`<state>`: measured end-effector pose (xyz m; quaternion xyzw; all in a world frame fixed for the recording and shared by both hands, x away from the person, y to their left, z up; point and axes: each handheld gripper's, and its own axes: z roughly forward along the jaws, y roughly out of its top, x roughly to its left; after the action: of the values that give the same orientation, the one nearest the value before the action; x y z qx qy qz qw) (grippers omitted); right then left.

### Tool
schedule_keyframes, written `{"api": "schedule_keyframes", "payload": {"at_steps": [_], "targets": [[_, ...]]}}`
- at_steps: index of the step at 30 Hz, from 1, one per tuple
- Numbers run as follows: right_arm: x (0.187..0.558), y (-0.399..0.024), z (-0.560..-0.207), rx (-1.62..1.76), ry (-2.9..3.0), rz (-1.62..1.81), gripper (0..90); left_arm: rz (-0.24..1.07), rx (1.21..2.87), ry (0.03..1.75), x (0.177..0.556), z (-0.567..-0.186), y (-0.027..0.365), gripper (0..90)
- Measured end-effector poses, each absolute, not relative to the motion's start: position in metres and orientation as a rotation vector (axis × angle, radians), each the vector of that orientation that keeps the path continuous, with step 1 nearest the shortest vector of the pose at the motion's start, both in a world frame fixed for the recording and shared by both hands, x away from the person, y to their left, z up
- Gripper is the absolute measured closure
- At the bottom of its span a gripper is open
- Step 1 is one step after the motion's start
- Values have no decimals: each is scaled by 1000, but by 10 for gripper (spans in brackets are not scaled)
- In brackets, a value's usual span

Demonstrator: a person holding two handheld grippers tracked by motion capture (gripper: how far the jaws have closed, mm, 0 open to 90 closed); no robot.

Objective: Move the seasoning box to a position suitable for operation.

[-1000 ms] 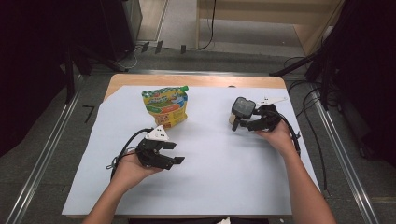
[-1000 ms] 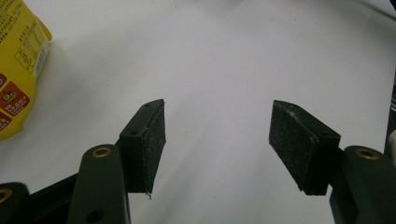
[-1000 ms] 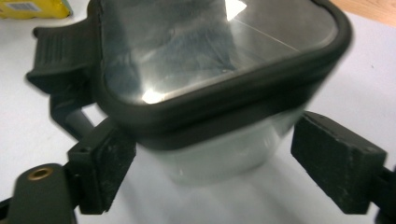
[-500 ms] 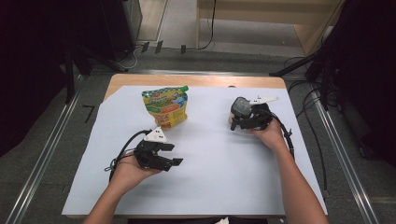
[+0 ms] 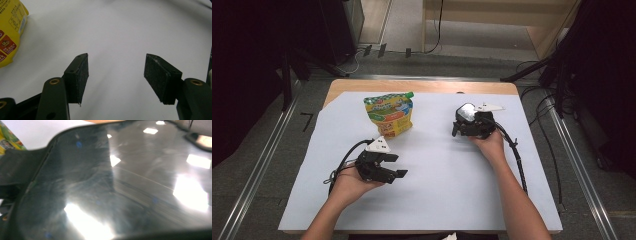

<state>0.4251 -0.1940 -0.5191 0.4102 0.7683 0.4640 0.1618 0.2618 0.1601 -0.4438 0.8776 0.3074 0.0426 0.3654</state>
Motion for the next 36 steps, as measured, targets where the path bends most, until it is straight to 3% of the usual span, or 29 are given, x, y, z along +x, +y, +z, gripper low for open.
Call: {"api": "schedule_keyframes", "payload": {"at_steps": [1,20,36], "targets": [[423,-193,-519,1158,2186,1291,157,109,2256,789,262,-444,161,372],[405,-195,-505,1151,2174,1320,159,101,2242,796,263,-444,162,371],[336,-188,-475,1073,2232,1377,158,81,2234,780,267,-443,156,370]]}}
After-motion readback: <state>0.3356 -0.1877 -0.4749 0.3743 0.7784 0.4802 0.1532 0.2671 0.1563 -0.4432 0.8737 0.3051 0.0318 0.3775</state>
